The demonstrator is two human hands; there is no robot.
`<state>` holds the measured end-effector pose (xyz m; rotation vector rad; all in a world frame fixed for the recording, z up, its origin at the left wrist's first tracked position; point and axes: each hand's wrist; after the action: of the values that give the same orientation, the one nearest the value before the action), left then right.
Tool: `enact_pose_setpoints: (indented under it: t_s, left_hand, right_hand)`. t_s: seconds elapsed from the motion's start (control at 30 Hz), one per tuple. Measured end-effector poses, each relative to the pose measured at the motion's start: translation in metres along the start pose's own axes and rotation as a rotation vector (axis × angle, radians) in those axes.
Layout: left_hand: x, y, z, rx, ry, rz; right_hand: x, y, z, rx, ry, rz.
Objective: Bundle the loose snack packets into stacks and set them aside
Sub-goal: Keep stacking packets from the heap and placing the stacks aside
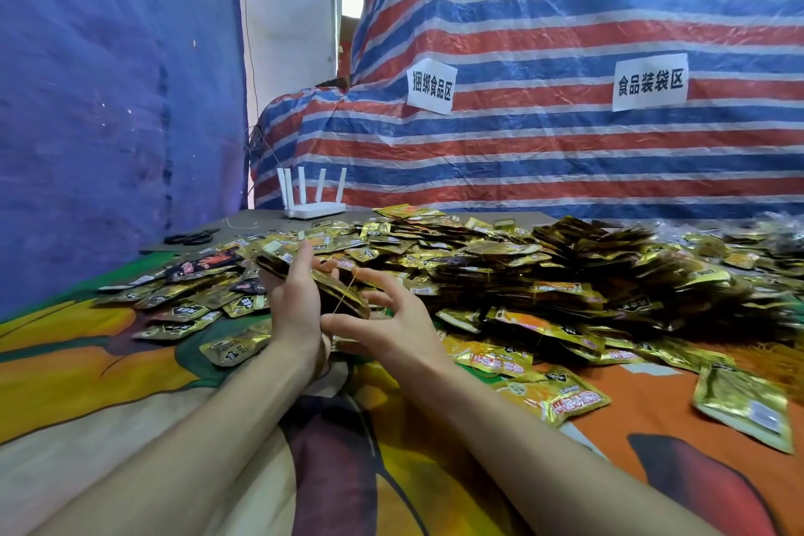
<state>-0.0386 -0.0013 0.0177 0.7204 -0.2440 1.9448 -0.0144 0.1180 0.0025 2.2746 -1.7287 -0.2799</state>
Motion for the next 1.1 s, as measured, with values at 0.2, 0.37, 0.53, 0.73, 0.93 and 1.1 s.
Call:
enact_pose_setpoints:
  t_s: [0.2, 0.37, 0.53, 0.73, 0.93, 1.1]
  left_hand:
    - [-0.002, -0.012, -0.002, -0.304, -0.060, -0.325]
    - [0.000, -0.016, -0.003, -0.305, -0.058, -0.364]
    - [0.000, -0.014, -0.007, -0.316, -0.028, -0.330]
    - [-0.001, -0.014, -0.009, -0.350, 0.031, -0.379]
    - [-0.004, -0.016, -0.010, -0.383, 0.194, -0.547]
    - [-0.003, -0.013, -0.009, -0.171, 0.234, -0.581]
  right_hand:
    - [-0.004, 0.000, 0.000, -0.100, -0.009, -0.005]
    - [-0.010, 0.002, 0.003, -0.137, -0.083, 0.030]
    - [-0.011, 0.005, 0.003, -0.055, -0.116, 0.032]
    - [-0.015, 0.008, 0.004, -0.105, -0.312, 0.006]
    - [-0.024, 0.005, 0.001, -0.121, -0.421, -0.005]
    - [-0.035, 0.002, -0.010, -0.086, -0.420, 0.051]
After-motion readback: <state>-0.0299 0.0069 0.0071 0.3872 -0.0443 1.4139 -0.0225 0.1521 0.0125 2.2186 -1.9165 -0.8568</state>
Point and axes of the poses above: each hand's wrist, its own y-axis towards the middle knuckle, its own x-axis out of the palm, z = x × y, and after that the axes turned 1 degree about y, right-handed
